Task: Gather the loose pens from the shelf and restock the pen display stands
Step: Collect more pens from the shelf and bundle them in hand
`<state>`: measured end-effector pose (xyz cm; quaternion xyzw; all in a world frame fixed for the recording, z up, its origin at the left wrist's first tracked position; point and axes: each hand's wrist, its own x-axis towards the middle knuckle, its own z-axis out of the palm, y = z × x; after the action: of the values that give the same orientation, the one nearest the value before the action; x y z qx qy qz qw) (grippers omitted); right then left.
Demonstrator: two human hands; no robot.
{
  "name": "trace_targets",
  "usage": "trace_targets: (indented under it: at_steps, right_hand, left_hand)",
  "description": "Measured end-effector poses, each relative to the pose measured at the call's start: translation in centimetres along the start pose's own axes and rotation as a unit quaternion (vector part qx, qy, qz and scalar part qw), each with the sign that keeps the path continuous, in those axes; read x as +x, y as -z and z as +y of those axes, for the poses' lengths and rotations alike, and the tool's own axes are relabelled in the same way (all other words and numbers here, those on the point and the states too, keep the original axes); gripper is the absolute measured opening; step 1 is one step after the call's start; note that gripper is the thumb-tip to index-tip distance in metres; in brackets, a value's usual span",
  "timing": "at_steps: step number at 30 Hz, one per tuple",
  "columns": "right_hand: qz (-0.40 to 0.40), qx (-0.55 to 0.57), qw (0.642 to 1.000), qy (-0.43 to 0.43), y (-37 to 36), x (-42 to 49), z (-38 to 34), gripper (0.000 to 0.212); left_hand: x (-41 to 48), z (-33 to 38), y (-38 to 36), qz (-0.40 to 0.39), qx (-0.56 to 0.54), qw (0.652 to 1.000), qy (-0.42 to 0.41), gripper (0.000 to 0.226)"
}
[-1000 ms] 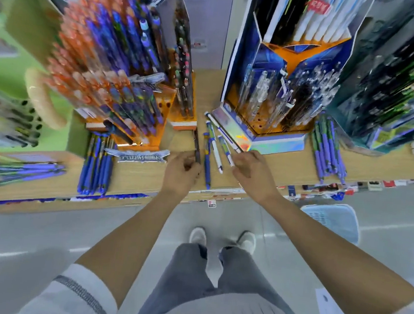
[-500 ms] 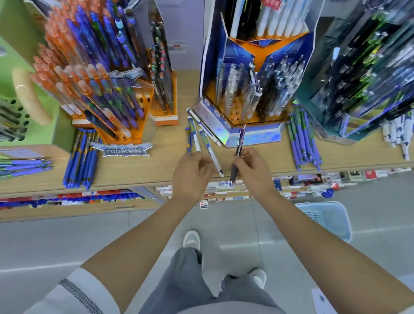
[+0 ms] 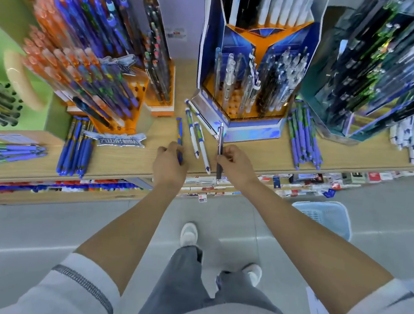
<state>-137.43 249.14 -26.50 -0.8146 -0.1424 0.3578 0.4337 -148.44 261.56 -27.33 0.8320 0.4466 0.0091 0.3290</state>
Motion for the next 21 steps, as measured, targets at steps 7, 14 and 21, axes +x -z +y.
trace_targets:
  at_steps: [7,14,21]
  right_hand:
    - [0.078,-0.032,0.996,0.038,-0.5,1.1,-0.1,0.007]
    - [0.050,-0.029,0.996,0.073,-0.6,1.4,-1.6,0.009]
    - [0.040,-0.054,0.995,0.071,-0.3,2.3,-1.7,0.013]
  left_hand:
    - [2.3,-0.4,1.4,0.007,0.004,0.999,-0.038,0.020]
    - [3.8,2.7,0.2,-0.072,0.030,0.995,-0.057,0.064]
    - [4.9,2.0,1.5,-0.070,0.083,0.994,-0.025,0.054]
